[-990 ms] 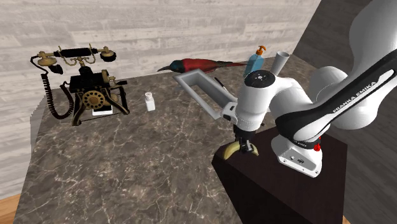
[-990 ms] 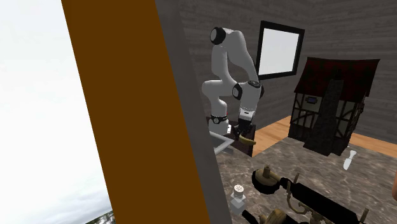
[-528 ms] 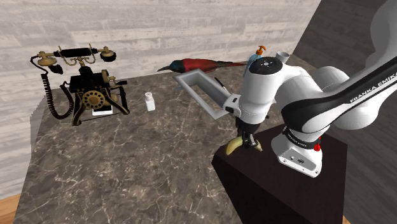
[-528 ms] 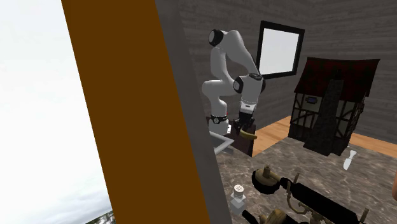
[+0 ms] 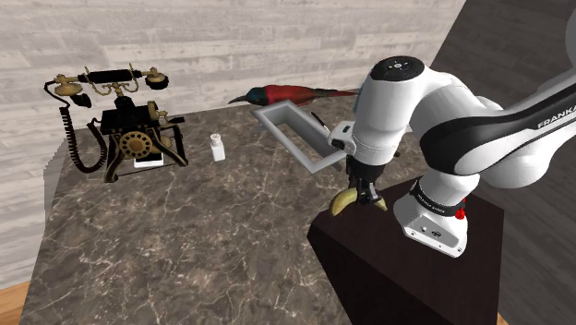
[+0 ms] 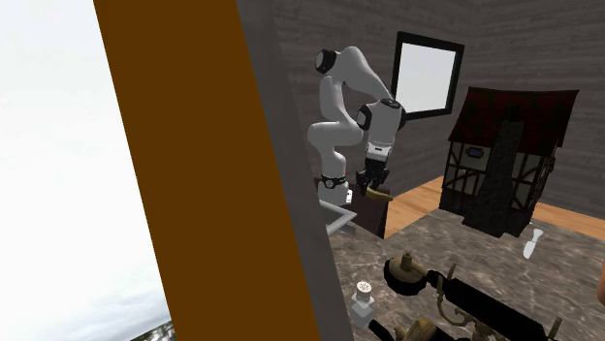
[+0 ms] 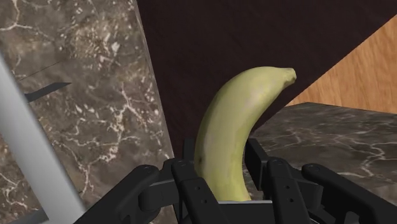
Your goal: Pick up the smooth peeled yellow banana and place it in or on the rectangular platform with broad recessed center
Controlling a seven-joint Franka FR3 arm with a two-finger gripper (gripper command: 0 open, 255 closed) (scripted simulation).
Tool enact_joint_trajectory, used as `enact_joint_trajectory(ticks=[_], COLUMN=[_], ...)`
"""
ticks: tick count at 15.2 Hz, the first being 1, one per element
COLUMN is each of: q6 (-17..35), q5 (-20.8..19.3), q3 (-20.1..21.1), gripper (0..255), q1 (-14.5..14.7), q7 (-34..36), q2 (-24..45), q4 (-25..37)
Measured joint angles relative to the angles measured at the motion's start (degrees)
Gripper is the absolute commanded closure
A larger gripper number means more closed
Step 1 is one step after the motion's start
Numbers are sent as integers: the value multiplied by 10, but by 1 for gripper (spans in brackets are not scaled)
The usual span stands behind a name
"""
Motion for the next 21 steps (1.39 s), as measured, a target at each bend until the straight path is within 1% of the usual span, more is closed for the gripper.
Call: enact_joint_trajectory(ticks=[6,11,14,19,21], q6=[-70,-116,-112,-76,-67], q5=[-7,-15,-40,-97,-121], q3=[-13,-23,-45,-93,-113], gripper=[255,255,255,255,255], q1=[3,1,-25,-87,-113], q7=[-2,-4,-31,-93,-119], q2=[-46,-68,-53,6,40], q4=[24,48,59,84,112])
